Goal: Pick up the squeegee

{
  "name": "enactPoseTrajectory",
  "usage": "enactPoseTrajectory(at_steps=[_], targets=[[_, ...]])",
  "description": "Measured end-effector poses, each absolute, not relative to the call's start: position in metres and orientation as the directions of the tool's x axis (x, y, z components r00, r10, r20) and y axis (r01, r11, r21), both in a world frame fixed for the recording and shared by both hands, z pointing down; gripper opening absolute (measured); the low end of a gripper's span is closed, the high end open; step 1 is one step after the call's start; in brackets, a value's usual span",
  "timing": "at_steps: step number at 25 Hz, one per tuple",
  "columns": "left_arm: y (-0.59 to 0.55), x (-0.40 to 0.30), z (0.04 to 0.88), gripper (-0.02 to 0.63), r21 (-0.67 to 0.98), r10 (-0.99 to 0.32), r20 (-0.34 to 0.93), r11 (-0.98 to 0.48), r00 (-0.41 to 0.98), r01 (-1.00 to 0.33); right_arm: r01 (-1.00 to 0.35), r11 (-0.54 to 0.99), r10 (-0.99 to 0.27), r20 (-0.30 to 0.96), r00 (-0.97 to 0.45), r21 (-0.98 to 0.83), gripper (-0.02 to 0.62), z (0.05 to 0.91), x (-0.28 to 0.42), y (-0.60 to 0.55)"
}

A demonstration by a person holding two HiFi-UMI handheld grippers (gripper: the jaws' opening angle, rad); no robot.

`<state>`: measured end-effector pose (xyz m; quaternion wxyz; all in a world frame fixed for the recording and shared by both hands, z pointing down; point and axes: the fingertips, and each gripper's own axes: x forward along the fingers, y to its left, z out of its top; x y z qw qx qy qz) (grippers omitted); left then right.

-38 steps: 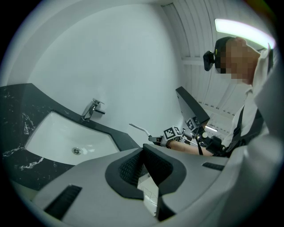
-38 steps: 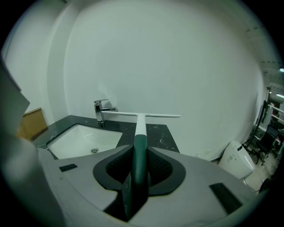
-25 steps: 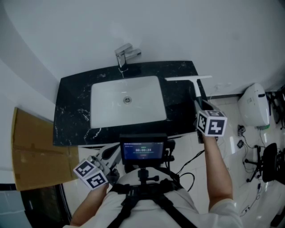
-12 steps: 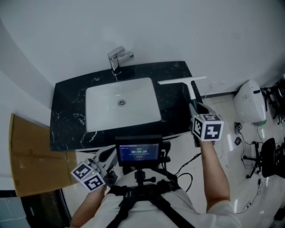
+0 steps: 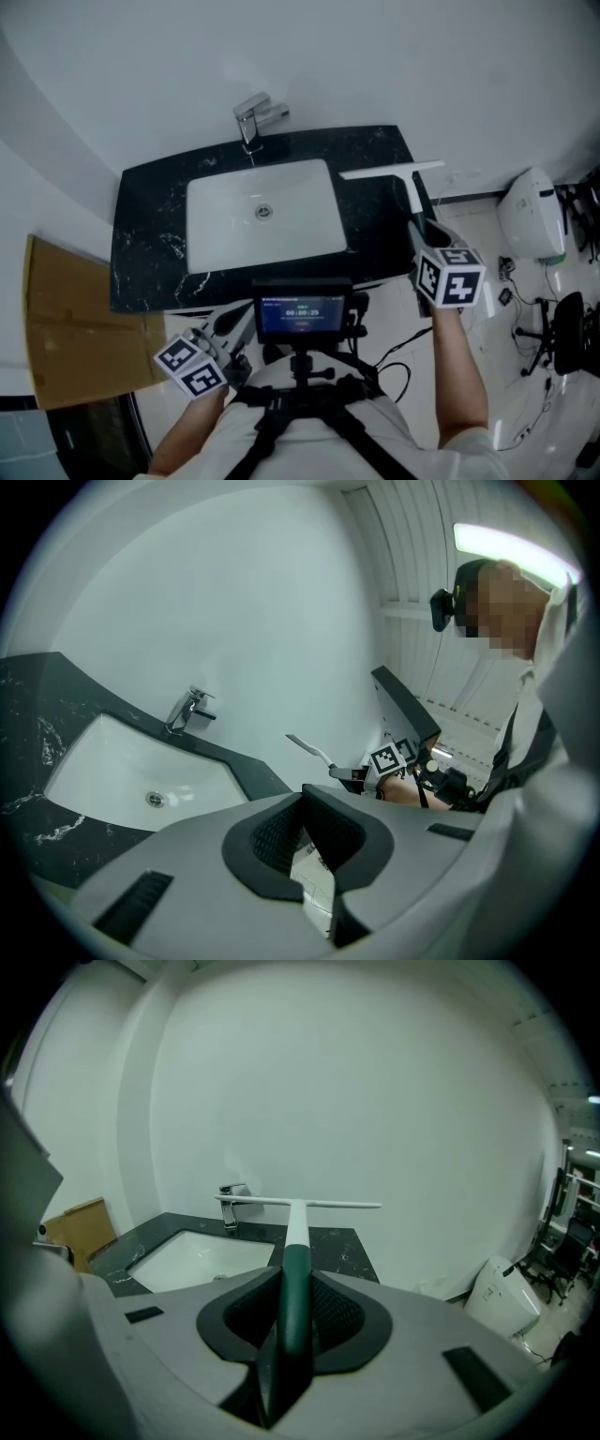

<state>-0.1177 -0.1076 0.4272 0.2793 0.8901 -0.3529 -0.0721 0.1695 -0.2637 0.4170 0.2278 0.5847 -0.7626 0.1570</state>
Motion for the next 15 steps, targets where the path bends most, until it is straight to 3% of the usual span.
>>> enactPoseTrajectory(at_steps=[15], targets=[[-0.109, -0.119, 0.428, -0.003, 0.552, -0.671, 0.071, -0.590, 0.738, -0.589, -0.965, 0.260, -0.831, 0.505, -0.233, -0.017, 0.084, 0.402, 0.168, -0.233]])
